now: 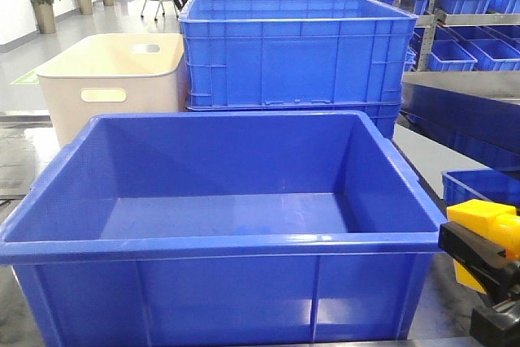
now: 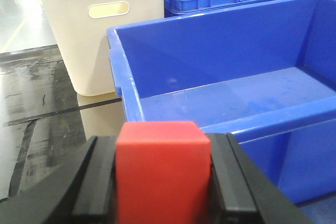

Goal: Pick red and yellow blocks into blue bin
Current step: 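Move the right gripper over the bin and release the yellow block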

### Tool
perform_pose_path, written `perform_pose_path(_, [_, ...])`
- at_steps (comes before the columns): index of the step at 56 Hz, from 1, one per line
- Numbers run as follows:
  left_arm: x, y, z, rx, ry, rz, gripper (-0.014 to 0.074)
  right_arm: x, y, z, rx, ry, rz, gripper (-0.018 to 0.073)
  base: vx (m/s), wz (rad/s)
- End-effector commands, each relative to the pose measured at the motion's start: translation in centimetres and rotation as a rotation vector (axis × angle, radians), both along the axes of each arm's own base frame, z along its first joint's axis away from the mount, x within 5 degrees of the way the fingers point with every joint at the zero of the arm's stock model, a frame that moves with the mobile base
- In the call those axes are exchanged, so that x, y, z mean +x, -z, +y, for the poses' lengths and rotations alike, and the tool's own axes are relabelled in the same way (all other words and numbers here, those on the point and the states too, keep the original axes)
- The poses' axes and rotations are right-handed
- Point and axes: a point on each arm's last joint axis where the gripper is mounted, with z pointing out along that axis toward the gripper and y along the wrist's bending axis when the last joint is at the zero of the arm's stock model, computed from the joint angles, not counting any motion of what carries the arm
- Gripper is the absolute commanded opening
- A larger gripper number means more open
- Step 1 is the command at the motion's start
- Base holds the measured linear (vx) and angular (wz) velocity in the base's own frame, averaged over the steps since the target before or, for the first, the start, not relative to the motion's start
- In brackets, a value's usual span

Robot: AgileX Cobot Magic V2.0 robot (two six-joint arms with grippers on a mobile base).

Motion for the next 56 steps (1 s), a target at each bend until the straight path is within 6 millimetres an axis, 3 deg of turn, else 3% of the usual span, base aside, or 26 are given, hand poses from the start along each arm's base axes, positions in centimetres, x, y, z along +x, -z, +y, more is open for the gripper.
perform_pose_path(1, [0.1,-1.5,0.2,-0.04,-0.025,-0.092,0.0002,0.0,-1.8,-0.3,0.026,0.027,-0.113,-0.001,0.0,0.0])
perform_pose_path(20, [0.1,-1.5,0.2,-0.039,-0.025,-0.091,0.0002,0.1,-2.1,-0.3,0.09,0.04,-0.127,-0.001,0.0,0.0])
perform_pose_path(29, [0.1,-1.5,0.1,-0.063,-0.025,-0.08,0.0002,1.5,-3.4,0.1,0.137,0.046,-0.132,-0.001,0.0,0.0])
perform_pose_path(35, [0.1,-1.3,0.1,-0.096,-0.025,-0.061,0.0002,4.9,-5.7,1.7,0.084,-0.008,-0.058,-0.001,0.0,0.0])
perform_pose_path(40, [0.0,-1.3,0.1,-0.094,-0.023,-0.056,0.0002,9.4,-7.7,3.7,0.016,-0.081,0.03,-0.001,0.0,0.0])
perform_pose_path(50, [0.0,-1.2,0.0,-0.093,-0.019,-0.046,0.0002,17.8,-8.3,7.1,-0.049,-0.174,0.156,0.0005,0.0,0.0])
perform_pose_path(56, [0.0,-1.2,0.0,-0.093,-0.018,-0.044,0.0002,20.9,-8.4,8.5,-0.067,-0.22,0.204,0.0064,0.0,0.0])
